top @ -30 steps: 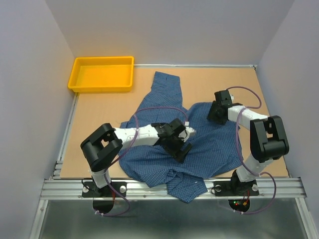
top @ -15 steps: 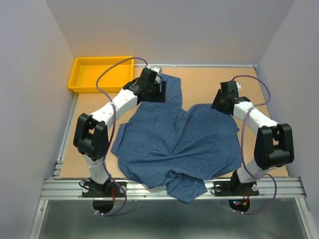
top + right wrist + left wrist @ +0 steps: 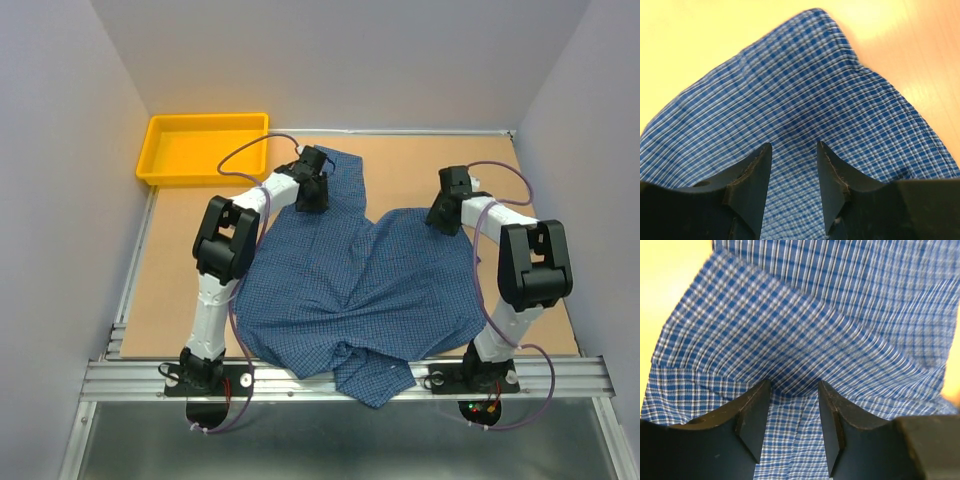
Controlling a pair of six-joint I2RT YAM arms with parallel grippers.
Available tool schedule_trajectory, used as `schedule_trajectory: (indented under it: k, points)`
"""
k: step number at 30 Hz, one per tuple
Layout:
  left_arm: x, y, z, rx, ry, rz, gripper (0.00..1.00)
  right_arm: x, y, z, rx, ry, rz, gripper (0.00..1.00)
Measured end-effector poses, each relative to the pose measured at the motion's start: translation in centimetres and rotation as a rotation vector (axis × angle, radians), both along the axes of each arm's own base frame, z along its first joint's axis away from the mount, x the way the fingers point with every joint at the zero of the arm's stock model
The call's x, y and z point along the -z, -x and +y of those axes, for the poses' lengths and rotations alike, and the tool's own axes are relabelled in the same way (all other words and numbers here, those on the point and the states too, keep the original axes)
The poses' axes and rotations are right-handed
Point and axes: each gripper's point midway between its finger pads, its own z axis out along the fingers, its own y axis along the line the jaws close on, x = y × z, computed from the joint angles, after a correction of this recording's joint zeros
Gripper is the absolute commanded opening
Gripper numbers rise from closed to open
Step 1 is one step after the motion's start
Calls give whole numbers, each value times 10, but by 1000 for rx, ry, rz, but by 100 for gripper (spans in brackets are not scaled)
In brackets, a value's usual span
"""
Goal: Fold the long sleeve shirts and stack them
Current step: Flatten the shirt out
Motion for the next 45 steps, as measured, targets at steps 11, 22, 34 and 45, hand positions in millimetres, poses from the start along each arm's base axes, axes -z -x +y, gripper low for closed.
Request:
schedule_trajectory:
  k: [11,22,34,45]
  points:
    - [1,-9,27,-166,62,-35,53,16,14,-48,214,-85,-36,46]
    - [-6,-10,63,-248,73,-35,73,-1,43,-77,301,-91,-50,50]
    - [-115,36,27,-120,144,-222,82,-43,36,-23,16,-103,-94,61]
    - [-4,75,63,-138,-45,-5,82,16,48,12,-95,-55,107,63]
